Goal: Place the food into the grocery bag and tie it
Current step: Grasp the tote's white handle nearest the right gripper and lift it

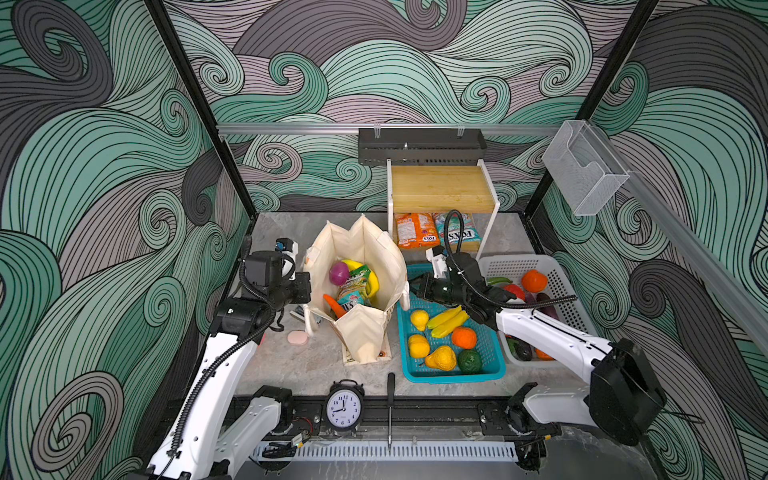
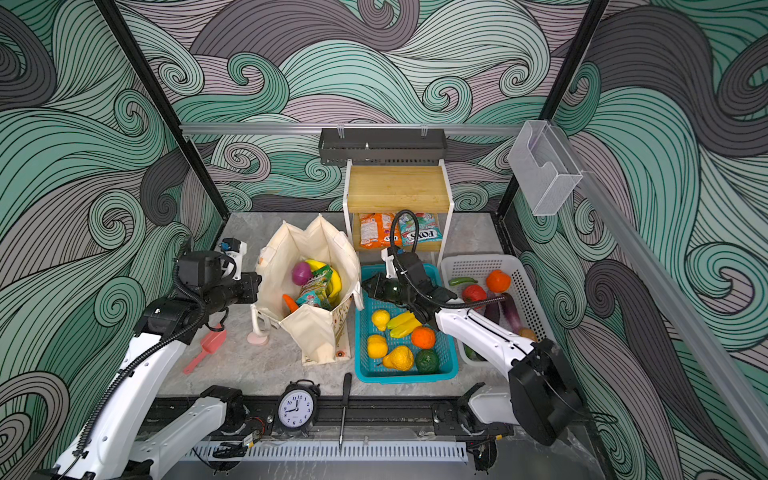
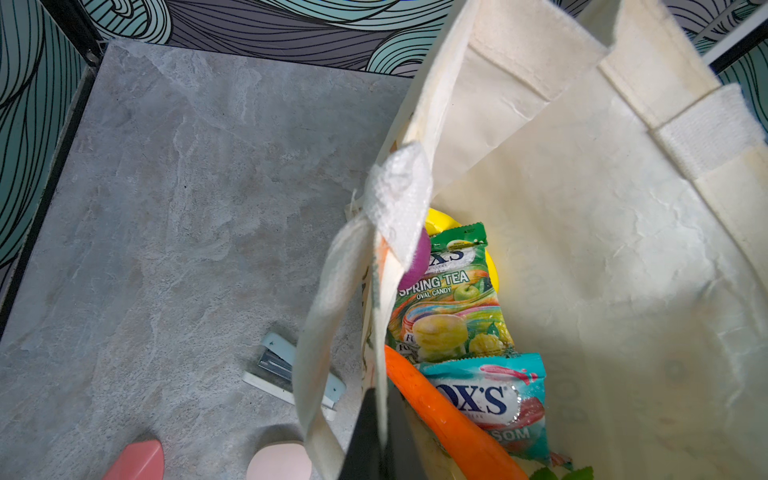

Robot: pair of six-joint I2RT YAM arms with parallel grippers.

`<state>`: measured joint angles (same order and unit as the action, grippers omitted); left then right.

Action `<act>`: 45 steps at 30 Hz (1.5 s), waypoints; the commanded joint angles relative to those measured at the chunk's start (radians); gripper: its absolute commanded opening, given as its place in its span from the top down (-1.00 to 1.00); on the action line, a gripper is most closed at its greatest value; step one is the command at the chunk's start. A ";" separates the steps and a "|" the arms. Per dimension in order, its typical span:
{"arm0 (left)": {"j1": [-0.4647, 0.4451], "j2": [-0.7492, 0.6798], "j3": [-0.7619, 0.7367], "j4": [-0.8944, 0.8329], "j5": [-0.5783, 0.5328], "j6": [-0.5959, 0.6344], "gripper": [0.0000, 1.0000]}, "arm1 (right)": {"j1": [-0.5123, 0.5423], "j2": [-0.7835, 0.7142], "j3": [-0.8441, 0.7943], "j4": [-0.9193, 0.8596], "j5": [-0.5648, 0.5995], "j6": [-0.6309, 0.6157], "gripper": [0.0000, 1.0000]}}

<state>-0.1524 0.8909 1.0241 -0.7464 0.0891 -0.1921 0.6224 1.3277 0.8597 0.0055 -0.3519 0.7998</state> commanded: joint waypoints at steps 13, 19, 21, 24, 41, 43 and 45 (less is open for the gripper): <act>0.008 -0.023 0.002 0.009 -0.007 0.011 1.00 | -0.025 -0.150 0.113 -0.077 -0.019 -0.014 -0.42; 0.007 -0.025 0.001 0.011 -0.009 0.011 1.00 | 0.037 -0.059 0.187 -0.119 -0.032 -0.048 -0.36; 0.008 -0.027 0.000 0.016 -0.005 0.011 1.00 | 0.047 -0.033 0.204 -0.150 -0.019 -0.058 -0.21; 0.008 -0.025 0.001 0.021 -0.003 0.001 1.00 | 0.047 0.000 0.222 -0.164 -0.029 -0.074 0.40; 0.006 0.011 0.228 -0.080 0.013 -0.122 1.00 | 0.081 -0.074 0.374 -0.324 0.089 -0.209 1.00; 0.006 0.020 0.213 -0.058 0.026 -0.127 1.00 | 0.093 -0.065 0.382 -0.325 0.098 -0.217 1.00; 0.007 0.033 0.198 -0.044 0.026 -0.127 1.00 | 0.108 -0.060 0.380 -0.319 0.116 -0.224 1.00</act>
<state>-0.1528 0.9142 1.1995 -0.8528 0.0986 -0.3000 0.7177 1.2709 1.2003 -0.3519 -0.2749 0.6125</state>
